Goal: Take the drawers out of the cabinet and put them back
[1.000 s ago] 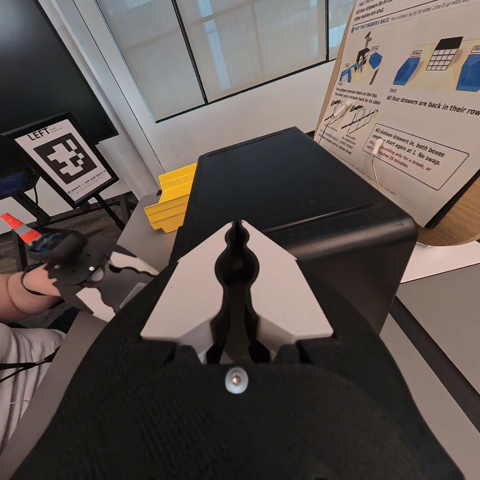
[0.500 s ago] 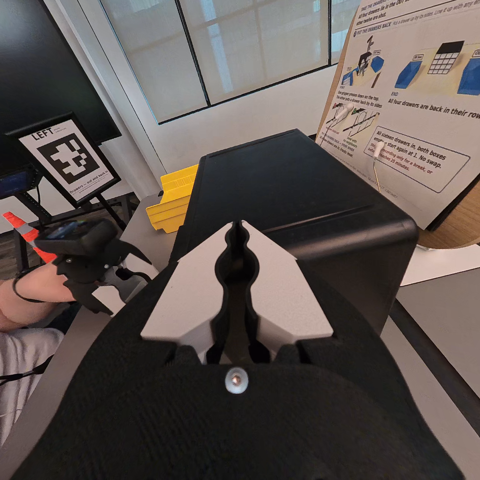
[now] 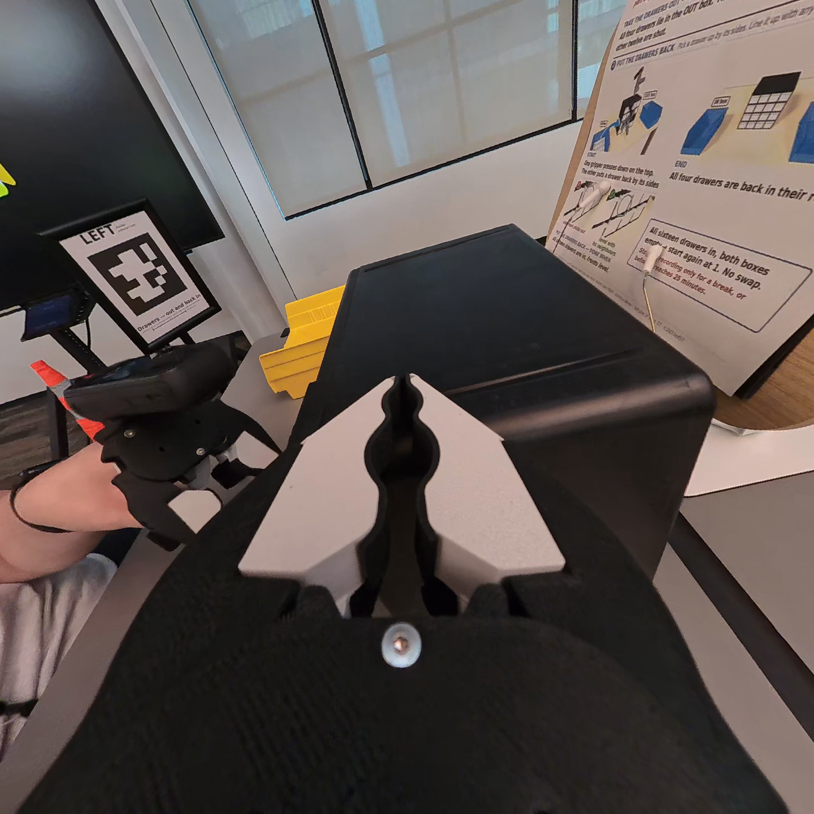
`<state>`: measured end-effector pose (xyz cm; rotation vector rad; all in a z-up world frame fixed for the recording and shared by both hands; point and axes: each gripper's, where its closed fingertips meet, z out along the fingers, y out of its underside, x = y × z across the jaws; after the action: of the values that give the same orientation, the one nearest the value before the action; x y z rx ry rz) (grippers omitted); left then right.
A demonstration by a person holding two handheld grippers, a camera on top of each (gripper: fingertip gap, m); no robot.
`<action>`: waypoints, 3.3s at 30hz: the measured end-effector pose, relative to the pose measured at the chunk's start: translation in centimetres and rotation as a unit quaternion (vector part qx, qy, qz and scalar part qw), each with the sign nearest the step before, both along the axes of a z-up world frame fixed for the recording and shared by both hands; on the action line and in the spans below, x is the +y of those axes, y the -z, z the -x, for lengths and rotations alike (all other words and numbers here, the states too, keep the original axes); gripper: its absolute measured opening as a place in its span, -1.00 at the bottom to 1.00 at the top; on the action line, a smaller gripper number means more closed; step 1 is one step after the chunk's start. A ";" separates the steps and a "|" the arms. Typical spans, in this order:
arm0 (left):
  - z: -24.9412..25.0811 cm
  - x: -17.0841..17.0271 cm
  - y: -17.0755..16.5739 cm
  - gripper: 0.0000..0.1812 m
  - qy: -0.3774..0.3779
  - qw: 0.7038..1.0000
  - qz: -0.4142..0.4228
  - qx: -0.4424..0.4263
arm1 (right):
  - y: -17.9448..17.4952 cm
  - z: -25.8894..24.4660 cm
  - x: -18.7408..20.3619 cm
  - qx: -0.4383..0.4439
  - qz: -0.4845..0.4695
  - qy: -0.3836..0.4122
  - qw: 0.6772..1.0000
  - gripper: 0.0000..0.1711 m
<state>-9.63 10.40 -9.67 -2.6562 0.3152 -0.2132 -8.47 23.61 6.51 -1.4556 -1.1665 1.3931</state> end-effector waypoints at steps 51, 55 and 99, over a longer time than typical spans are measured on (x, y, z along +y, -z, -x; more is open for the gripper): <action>-1.7 4.8 -3.3 0.19 0.005 0.976 -0.191 0.109 | -0.5 -0.3 -0.2 0.059 0.023 -0.035 0.997 -1.00; -2.0 2.3 -5.6 0.12 0.090 0.926 -0.318 0.181 | -0.4 -0.3 -0.2 0.055 0.020 -0.031 0.998 -1.00; -0.4 5.9 -4.6 -0.77 0.166 0.807 -0.449 0.346 | -0.5 -0.3 -0.2 0.065 0.033 -0.036 0.997 -1.00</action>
<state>-9.26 16.27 -5.04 -1.6082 0.8609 0.6710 -8.14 23.39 7.00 -1.3573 -1.1097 1.5654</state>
